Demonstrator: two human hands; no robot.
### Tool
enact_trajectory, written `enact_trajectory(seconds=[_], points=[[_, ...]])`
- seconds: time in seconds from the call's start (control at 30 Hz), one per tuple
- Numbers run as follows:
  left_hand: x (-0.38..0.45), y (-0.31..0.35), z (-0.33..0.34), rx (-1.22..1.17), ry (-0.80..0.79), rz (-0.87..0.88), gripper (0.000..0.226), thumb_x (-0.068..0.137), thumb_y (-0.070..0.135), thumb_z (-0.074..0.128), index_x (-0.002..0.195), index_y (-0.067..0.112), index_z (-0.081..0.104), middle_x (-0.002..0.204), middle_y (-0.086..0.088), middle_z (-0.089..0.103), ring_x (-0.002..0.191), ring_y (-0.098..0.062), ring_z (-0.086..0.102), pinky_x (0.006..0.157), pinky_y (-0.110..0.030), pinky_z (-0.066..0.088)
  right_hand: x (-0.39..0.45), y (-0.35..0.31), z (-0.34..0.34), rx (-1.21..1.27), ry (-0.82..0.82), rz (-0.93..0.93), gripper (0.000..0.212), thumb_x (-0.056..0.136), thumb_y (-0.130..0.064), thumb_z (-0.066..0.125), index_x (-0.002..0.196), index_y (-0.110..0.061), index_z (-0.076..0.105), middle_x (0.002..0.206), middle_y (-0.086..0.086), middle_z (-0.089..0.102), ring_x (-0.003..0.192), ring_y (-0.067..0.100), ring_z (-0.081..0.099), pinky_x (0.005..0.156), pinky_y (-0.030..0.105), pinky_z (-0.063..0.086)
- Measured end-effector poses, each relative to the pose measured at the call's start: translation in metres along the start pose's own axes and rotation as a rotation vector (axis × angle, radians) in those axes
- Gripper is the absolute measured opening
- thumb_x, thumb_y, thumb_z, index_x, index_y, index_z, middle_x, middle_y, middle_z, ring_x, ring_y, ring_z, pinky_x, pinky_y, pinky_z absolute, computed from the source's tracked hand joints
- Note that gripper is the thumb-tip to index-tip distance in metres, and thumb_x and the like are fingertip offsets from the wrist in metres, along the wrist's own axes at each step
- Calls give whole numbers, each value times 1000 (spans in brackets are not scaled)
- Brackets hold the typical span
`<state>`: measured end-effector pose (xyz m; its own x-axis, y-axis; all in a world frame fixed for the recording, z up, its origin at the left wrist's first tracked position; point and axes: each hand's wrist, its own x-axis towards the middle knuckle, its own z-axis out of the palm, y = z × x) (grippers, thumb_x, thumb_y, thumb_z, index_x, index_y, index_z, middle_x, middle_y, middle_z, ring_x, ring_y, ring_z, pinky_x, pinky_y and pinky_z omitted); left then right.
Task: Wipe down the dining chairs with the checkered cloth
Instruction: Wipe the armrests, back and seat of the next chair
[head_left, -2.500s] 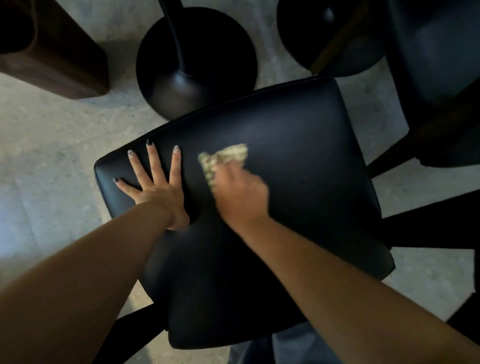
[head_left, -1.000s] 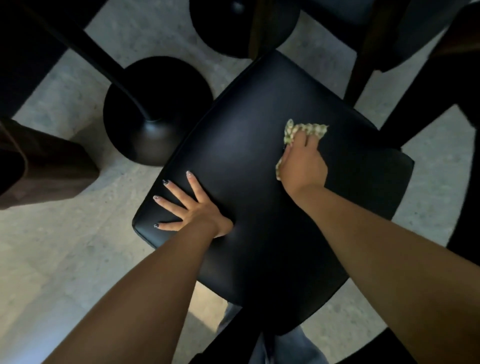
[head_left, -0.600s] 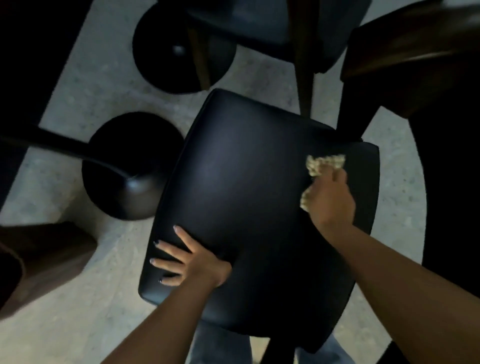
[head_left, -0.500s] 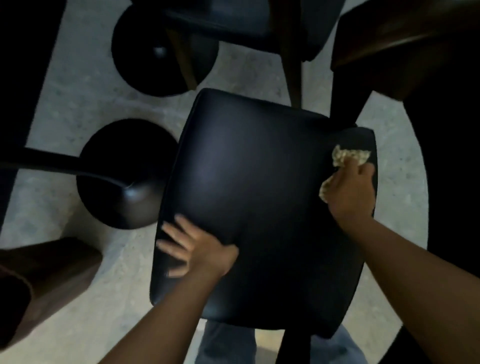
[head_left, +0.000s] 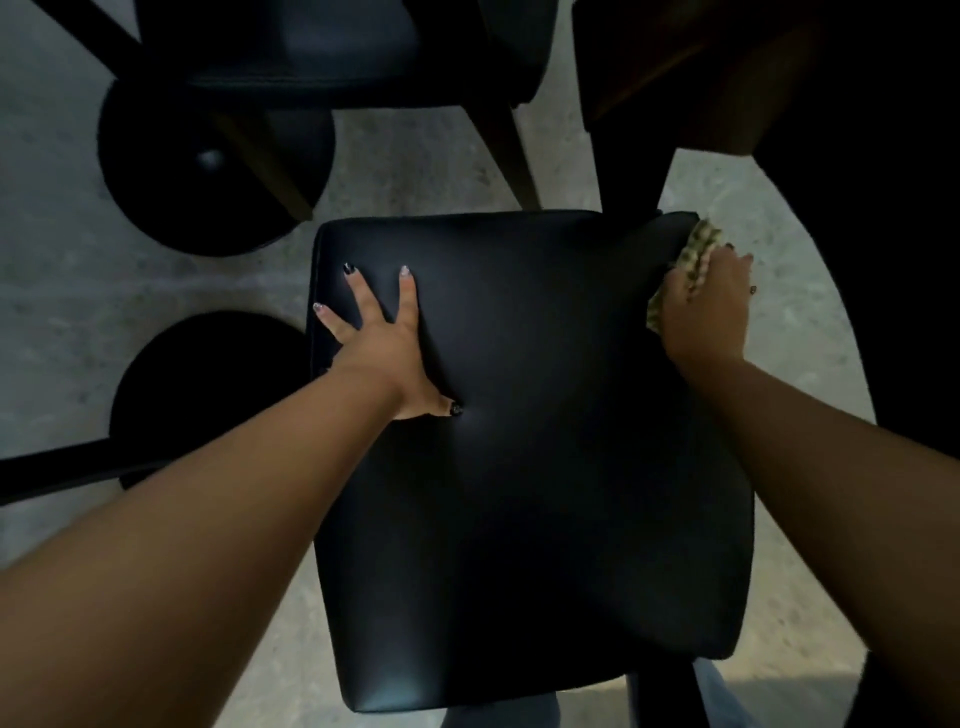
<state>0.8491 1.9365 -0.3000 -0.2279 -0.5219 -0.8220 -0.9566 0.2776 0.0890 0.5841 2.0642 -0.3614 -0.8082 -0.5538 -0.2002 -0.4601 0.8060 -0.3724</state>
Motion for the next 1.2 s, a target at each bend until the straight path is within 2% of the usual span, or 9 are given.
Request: enact_trajectory(seconds=[0.2, 0.4, 0.5, 0.6, 0.7, 0.8, 0.93, 1.1, 1.2], points=[[9, -8, -11, -24, -75, 31, 145, 61, 59, 84, 144, 40, -33, 150, -7, -45, 137, -54, -27, 114, -63, 14, -5, -41, 23, 47, 143, 141, 55, 93, -8, 36, 145, 6, 25, 151, 22, 26, 143, 33, 19, 118, 39, 9], [12, -9, -21, 49, -121, 19, 136, 71, 31, 82, 145, 38, -32, 151, -12, -42, 139, -59, -14, 112, -60, 23, -37, -90, 52, -6, 84, 85, 61, 96, -13, 38, 150, 2, 14, 158, 19, 12, 147, 30, 6, 120, 37, 3], [12, -8, -18, 61, -116, 15, 135, 73, 25, 79, 145, 37, -34, 150, -13, -44, 138, -59, -16, 112, -59, 24, -55, -109, 62, -73, 64, -119, 61, 94, -10, 38, 149, 3, 17, 156, 22, 17, 145, 33, 12, 120, 40, 8], [11, -8, -14, 57, -93, 1, 131, 76, 22, 76, 145, 38, -34, 150, -11, -44, 138, -58, -18, 112, -59, 23, -69, -112, 59, -49, -107, -476, 58, 95, -4, 40, 148, 2, 19, 156, 21, 18, 146, 31, 12, 120, 40, 10], [11, -8, -11, 67, -68, -3, 126, 78, 21, 72, 145, 38, -33, 150, -10, -44, 138, -59, -18, 113, -60, 21, -62, -94, 31, 113, -257, -717, 53, 88, 4, 43, 141, 5, 38, 149, 22, 34, 142, 32, 26, 119, 40, 16], [11, -6, -7, 75, -46, -5, 126, 79, 20, 71, 143, 38, -35, 150, -10, -45, 138, -58, -20, 113, -57, 23, -40, -40, 1, 283, 15, -370, 51, 79, 8, 45, 130, 5, 52, 137, 23, 49, 131, 35, 43, 113, 45, 30], [10, -5, -1, 78, -8, -7, 127, 79, 19, 72, 142, 38, -36, 148, -9, -47, 138, -56, -23, 108, -53, 33, -41, 12, -5, 256, 126, 175, 56, 87, 0, 45, 143, 1, 36, 152, 18, 31, 143, 27, 25, 118, 31, 14], [12, -8, -1, 110, 3, -5, 128, 78, 22, 74, 143, 38, -36, 149, -8, -46, 139, -56, -21, 108, -53, 32, -57, -32, 27, 196, 165, 160, 59, 88, 0, 42, 145, 4, 28, 154, 21, 24, 145, 30, 18, 120, 36, 9], [14, -11, -2, 125, 0, 18, 130, 76, 24, 75, 142, 40, -36, 149, -7, -46, 139, -56, -20, 109, -55, 30, -96, -68, 47, 213, 97, -78, 58, 80, 7, 53, 136, 14, 38, 144, 31, 36, 137, 43, 31, 114, 53, 26]])
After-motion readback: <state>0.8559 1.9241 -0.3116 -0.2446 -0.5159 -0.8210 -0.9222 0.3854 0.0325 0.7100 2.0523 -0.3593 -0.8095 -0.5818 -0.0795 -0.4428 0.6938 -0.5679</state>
